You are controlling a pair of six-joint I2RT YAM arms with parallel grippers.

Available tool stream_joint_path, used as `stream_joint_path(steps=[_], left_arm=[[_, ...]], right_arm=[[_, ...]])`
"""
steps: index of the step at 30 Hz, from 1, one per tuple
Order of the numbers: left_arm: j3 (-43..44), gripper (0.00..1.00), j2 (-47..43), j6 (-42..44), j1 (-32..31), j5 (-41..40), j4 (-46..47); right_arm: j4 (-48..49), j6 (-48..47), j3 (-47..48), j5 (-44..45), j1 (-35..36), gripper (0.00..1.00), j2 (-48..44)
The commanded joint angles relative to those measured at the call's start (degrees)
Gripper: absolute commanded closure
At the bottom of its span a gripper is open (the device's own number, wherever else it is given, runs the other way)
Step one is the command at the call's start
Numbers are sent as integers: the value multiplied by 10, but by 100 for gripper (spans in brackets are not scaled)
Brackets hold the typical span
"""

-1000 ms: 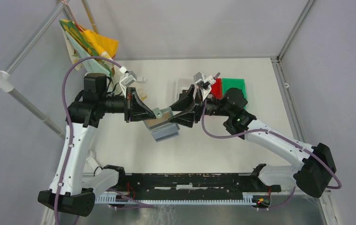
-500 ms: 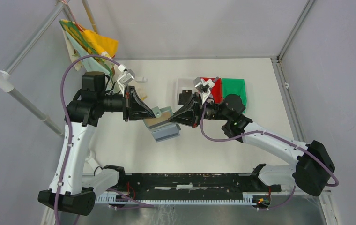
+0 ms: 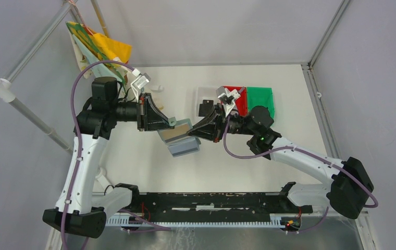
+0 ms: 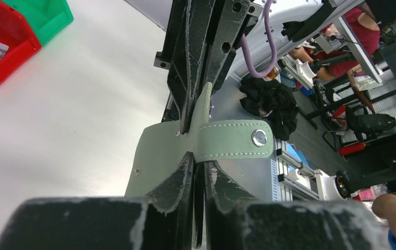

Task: Take the credit cards out of the card holder
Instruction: Remove the credit card from the card holder.

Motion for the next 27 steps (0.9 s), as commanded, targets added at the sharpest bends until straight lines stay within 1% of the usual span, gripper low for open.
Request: stream_joint_path(steps=[1, 4, 8, 10, 12, 18, 21, 27], left_arm=[[1, 90, 0, -48, -1, 36, 35], [-3, 96, 3, -73, -1, 40, 45], [-4, 96, 10, -89, 0, 54, 47], [-4, 94, 11, -92, -1, 58, 46], [-6, 89, 11, -95, -1, 61, 46], [-7, 86, 11, -101, -1, 66, 46], [-7, 82, 12, -101, -1, 71, 48], [-5, 82, 15, -104, -1, 80, 47]], right_arm=[[35, -14, 5, 11, 5, 100, -24], [25, -31, 2, 10, 10, 100, -29], [12, -48, 3, 15, 15, 100, -32], [7, -53, 5, 18, 18, 100, -32], [5, -56, 8, 20, 19, 100, -30], [2, -60, 13, 23, 22, 100, -27], [-3, -62, 15, 23, 23, 100, -28], [-15, -69, 22, 27, 23, 100, -28]])
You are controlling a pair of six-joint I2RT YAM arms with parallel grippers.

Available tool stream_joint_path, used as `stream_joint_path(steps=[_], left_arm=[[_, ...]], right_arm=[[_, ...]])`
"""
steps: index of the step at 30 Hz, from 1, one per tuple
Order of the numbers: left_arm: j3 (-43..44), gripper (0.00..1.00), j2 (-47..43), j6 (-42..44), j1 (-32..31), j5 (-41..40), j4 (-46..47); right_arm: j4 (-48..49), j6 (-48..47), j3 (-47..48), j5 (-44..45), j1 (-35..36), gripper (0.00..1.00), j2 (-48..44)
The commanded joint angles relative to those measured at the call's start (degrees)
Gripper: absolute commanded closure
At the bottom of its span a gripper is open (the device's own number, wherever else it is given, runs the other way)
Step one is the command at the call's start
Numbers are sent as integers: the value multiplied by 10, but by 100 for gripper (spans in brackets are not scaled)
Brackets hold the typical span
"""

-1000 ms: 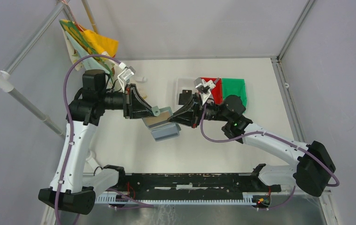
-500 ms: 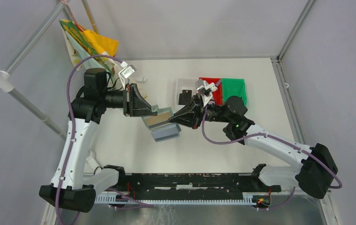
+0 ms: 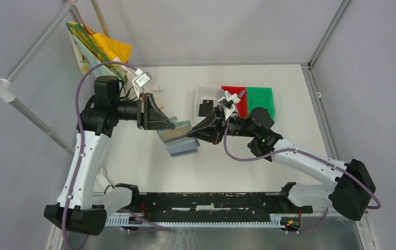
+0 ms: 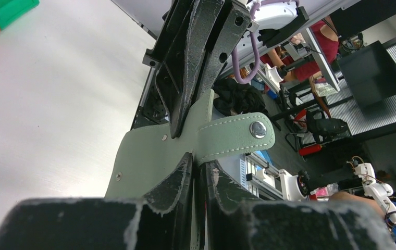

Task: Take the credit cards out of the card holder
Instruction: Remove the credit card from the card holder.

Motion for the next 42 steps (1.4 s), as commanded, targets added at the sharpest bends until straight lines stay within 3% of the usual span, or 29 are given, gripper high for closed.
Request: stream_joint_path(steps=[1, 5, 10, 13, 19, 23, 31, 42], left_arm=[[6, 84, 0, -28, -1, 39, 22], [6, 94, 2, -36, -1, 41, 21], [11, 92, 8, -49, -1, 48, 21], [16, 98, 10, -47, -2, 46, 21], [24, 98, 4, -33, -1, 0, 22], [27, 98, -9, -9, -1, -48, 29], [31, 98, -20, -43, -1, -67, 77], [35, 98, -12, -124, 0, -49, 128]], right_arm=[[10, -12, 23, 12, 5, 100, -11], [6, -16, 24, 13, 6, 100, -13], [-17, -35, 23, 22, 6, 100, -17], [-24, -44, 22, 27, 6, 99, -19], [-81, -102, 23, 72, 6, 70, -47], [-105, -127, 13, 124, 6, 59, -71], [-91, -122, -12, 137, 15, 50, -71], [-91, -121, -11, 143, 24, 47, -64]])
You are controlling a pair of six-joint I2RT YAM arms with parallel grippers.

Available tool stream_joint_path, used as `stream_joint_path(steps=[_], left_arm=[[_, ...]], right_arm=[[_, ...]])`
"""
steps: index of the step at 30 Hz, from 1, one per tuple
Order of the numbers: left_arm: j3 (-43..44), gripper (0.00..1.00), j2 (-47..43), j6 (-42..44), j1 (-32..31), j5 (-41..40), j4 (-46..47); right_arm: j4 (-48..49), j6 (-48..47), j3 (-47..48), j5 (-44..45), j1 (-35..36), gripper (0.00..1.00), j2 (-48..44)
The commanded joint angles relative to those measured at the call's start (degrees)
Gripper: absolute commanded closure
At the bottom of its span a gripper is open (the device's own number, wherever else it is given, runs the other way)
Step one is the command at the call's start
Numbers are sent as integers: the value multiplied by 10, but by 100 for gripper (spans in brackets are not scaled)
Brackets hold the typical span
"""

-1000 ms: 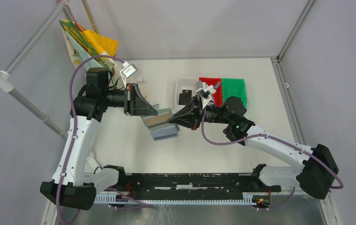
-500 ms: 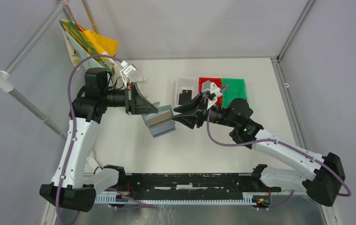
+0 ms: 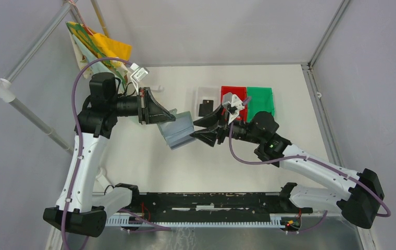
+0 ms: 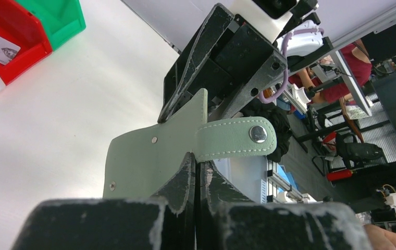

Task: Take the credit cards out of the card holder
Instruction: Remove the credit card from the card holder.

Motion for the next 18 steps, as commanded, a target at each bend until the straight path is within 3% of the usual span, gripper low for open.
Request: stream_joint_path(steps=[1, 14, 18], left_arm=[[24, 98, -3, -90, 0, 30, 78], [28, 98, 1, -181, 2, 37, 161], [28, 98, 1, -213, 1, 39, 187]], right_arm=[[18, -5, 3, 15, 8, 47, 4], [-26, -37, -8, 37, 14, 40, -15], [-34, -48, -16, 45, 15, 32, -19]])
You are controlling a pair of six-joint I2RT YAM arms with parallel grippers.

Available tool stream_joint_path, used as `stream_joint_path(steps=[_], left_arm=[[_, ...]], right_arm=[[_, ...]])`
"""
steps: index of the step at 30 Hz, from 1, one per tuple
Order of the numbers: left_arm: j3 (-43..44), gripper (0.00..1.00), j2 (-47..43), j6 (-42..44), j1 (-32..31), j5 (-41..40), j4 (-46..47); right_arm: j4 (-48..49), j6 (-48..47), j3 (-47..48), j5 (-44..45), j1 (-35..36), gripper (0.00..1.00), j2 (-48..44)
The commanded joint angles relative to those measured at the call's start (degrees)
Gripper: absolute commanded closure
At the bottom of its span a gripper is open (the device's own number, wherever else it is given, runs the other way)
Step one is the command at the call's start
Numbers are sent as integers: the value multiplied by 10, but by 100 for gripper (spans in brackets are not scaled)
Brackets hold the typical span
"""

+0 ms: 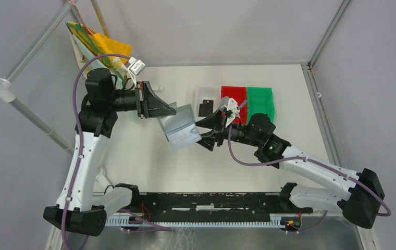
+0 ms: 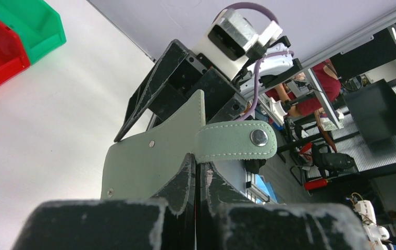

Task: Take the credit cards out of the card holder
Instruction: Remove the credit card from the card holder.

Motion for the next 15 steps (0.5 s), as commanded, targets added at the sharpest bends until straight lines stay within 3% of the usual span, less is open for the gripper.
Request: stream_joint_path(steps=[1, 4, 10, 15], left_arm=[[28, 98, -4, -67, 1, 24, 71], [25, 98, -3, -85, 2, 30, 83], [24, 98, -2, -98, 2, 49, 90], [29, 98, -11, -76, 5, 53, 79]], right_arm=[[8, -17, -11, 18, 5, 29, -17], [67, 5, -28, 9, 5, 24, -8], [204, 92, -29, -51, 4, 24, 46], [75, 10, -15, -89, 3, 17, 1]])
